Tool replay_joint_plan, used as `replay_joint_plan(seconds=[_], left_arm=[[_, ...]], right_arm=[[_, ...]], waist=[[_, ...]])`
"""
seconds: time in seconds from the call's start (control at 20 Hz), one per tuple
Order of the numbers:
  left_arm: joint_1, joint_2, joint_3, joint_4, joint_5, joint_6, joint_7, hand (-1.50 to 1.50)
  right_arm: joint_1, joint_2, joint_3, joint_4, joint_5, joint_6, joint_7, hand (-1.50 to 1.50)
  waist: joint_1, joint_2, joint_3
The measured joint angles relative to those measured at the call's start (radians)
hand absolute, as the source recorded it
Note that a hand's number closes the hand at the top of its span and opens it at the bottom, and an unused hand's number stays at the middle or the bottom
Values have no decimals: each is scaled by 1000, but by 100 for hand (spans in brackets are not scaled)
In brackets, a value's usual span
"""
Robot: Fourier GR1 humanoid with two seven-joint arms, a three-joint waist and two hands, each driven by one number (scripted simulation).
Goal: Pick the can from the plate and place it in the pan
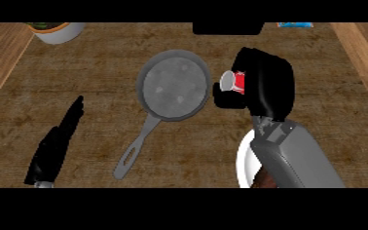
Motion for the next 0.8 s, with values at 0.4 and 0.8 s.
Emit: replay_joint_plan(seconds=[0.4,0.8], left_arm=[[-46,-21,5,22,-12,-19,9,0],[-89,-37,-5,47,-30,-35,8,0]], right_arm=[[-254,106,-80,418,-129,-199,-67,150],[-435,122,-59,854,-321,-394,-161,150]], waist=[[22,9,0],[62,21,0]])
